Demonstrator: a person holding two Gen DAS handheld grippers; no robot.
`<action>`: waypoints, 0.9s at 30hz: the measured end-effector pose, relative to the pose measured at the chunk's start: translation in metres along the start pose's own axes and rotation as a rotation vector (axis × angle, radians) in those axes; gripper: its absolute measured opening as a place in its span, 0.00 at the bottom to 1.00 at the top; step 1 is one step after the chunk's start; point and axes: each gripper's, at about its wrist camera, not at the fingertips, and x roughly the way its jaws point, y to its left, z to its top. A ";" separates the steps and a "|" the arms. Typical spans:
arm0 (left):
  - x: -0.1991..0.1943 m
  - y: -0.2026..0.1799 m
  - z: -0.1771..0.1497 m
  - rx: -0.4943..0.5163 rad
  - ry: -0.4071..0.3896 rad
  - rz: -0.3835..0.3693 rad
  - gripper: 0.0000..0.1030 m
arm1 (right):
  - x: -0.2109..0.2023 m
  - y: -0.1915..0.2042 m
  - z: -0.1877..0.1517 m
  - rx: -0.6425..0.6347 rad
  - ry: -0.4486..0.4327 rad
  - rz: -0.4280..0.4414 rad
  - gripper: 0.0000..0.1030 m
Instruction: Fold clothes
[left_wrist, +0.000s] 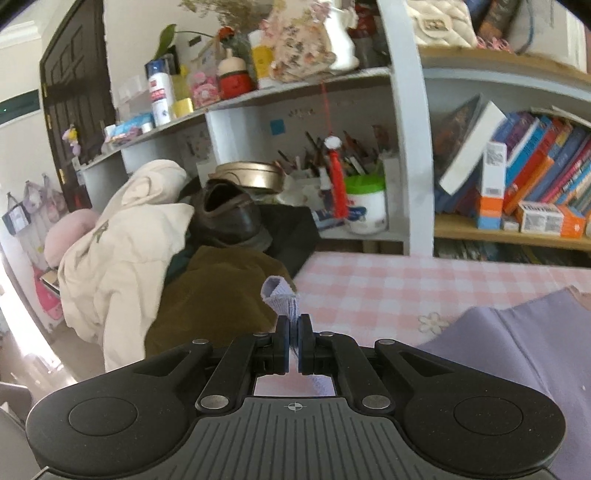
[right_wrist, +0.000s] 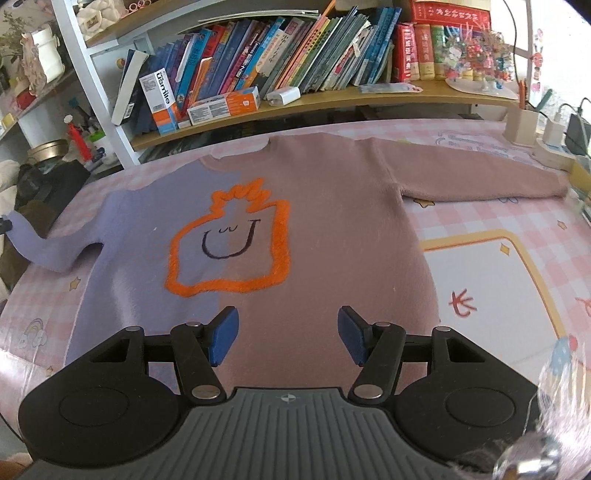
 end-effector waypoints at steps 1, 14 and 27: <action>0.000 0.004 0.000 -0.005 -0.007 0.000 0.03 | -0.002 0.002 -0.002 0.005 -0.001 -0.006 0.56; 0.017 0.040 -0.017 -0.011 0.095 -0.057 0.12 | -0.016 0.017 -0.019 0.032 0.003 -0.069 0.56; -0.072 -0.016 -0.074 -0.044 0.230 -0.407 0.48 | -0.015 -0.022 -0.028 0.051 0.042 -0.174 0.56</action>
